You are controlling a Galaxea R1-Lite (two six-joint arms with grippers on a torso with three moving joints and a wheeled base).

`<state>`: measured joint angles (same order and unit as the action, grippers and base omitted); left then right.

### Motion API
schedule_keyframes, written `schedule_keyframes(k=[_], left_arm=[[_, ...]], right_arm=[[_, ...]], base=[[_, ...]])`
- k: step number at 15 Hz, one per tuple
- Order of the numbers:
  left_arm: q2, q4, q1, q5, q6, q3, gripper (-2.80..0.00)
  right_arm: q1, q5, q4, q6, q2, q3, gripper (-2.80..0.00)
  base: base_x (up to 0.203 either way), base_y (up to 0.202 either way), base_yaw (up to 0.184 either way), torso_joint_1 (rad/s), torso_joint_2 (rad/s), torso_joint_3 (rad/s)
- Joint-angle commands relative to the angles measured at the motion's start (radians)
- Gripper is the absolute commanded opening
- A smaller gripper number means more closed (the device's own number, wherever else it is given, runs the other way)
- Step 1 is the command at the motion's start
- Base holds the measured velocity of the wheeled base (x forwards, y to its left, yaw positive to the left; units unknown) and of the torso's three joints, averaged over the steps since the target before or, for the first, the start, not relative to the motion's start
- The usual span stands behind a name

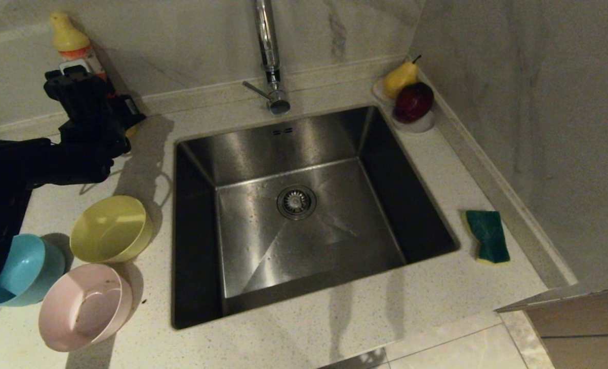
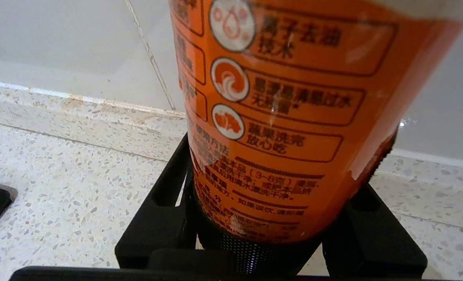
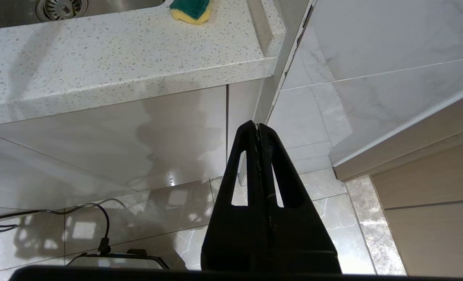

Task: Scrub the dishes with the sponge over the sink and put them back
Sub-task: Place the dish soap on the table

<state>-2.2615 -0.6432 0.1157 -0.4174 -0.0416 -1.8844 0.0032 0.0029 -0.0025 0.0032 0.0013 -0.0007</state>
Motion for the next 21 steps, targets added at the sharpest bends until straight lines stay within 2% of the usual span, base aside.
schedule_keyframes(k=[1, 5, 10, 21], left_arm=[[-0.008, -0.033, 0.001, -0.002, -0.006, -0.004, -2.8], [-0.014, -0.139, 0.0, -0.01, -0.049, -0.002, -2.8], [-0.045, -0.255, -0.006, -0.012, -0.047, 0.01, -2.8], [-0.072, -0.385, -0.013, -0.014, -0.039, 0.114, -2.8]], right_arm=[[0.0, 0.0, -0.001, 0.0, 0.0, -0.001, -2.8], [0.001, 0.002, -0.001, 0.0, 0.0, -0.001, -2.8], [0.001, 0.001, -0.001, 0.0, 0.0, 0.0, -2.8], [0.001, 0.0, -0.001, 0.0, 0.0, 0.0, -2.8]], base=[[0.0, 0.0, 0.0, 0.0, 0.0, 0.0], [0.0, 0.0, 0.0, 0.0, 0.0, 0.0], [0.0, 0.0, 0.0, 0.0, 0.0, 0.0], [0.0, 0.0, 0.0, 0.0, 0.0, 0.0]])
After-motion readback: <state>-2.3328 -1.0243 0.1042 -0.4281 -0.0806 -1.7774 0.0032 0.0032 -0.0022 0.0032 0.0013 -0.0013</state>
